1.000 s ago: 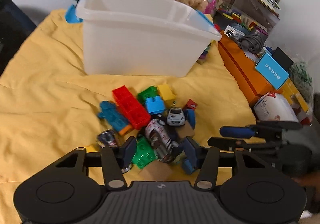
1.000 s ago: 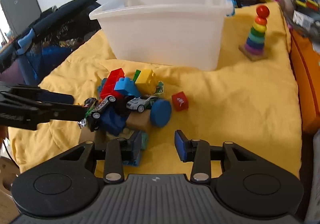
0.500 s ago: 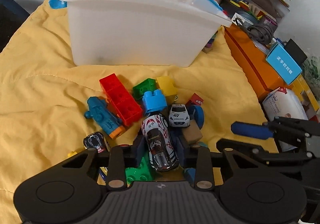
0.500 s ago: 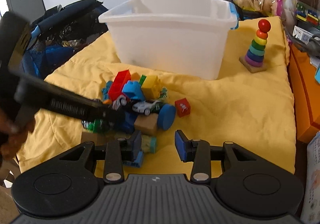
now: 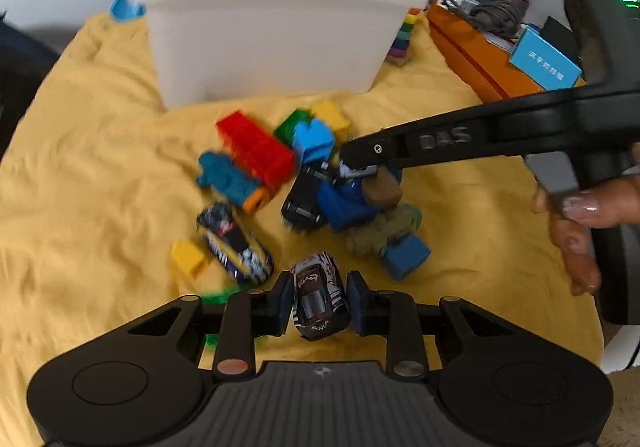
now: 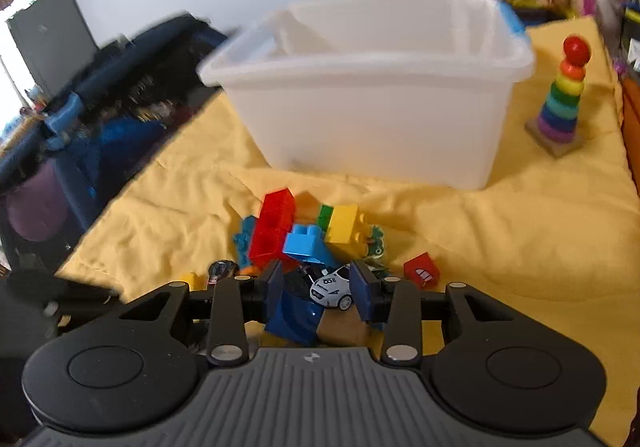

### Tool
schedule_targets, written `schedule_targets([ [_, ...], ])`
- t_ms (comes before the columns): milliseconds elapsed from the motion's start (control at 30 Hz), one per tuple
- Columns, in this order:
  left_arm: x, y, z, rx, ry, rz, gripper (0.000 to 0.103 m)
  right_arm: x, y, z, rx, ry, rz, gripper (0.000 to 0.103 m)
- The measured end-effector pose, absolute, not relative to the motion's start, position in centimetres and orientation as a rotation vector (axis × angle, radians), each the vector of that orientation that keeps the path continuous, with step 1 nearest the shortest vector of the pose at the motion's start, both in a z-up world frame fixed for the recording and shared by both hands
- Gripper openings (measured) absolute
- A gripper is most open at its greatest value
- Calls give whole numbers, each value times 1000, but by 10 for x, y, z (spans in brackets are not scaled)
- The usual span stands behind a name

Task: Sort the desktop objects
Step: 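Grasp white race car with left gripper while right grasps silver-green race car, then lift both cars over the white bin and open both grippers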

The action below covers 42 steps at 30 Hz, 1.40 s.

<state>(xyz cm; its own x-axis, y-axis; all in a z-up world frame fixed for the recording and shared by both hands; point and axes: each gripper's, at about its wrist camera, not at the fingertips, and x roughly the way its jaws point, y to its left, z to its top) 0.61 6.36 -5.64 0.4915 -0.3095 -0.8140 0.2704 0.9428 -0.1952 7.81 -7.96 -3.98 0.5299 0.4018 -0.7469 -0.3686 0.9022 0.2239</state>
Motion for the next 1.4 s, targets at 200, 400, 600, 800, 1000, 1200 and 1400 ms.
schedule_targets([
  [200, 5, 64, -57, -49, 991, -361, 32, 92, -62, -51, -32, 952, 337, 43],
  [400, -1, 65, -55, -49, 987, -369, 33, 103, -59, -64, -28, 1031, 293, 48],
  [600, 2, 75, -58, -153, 1003, -348, 33, 80, -84, -56, -3, 921, 351, 34],
  [800, 0, 70, -53, -143, 978, -343, 29, 44, -103, -33, 8, 849, 418, 34],
  [1000, -16, 62, -43, -23, 971, -354, 29, 9, -115, -29, -88, 852, 521, 34],
  [1200, -54, 66, -36, 116, 954, -312, 29, -18, -129, -50, -130, 909, 619, 34],
  [1400, -63, 68, -64, 125, 986, -264, 30, -26, -138, -65, -103, 922, 658, 34],
])
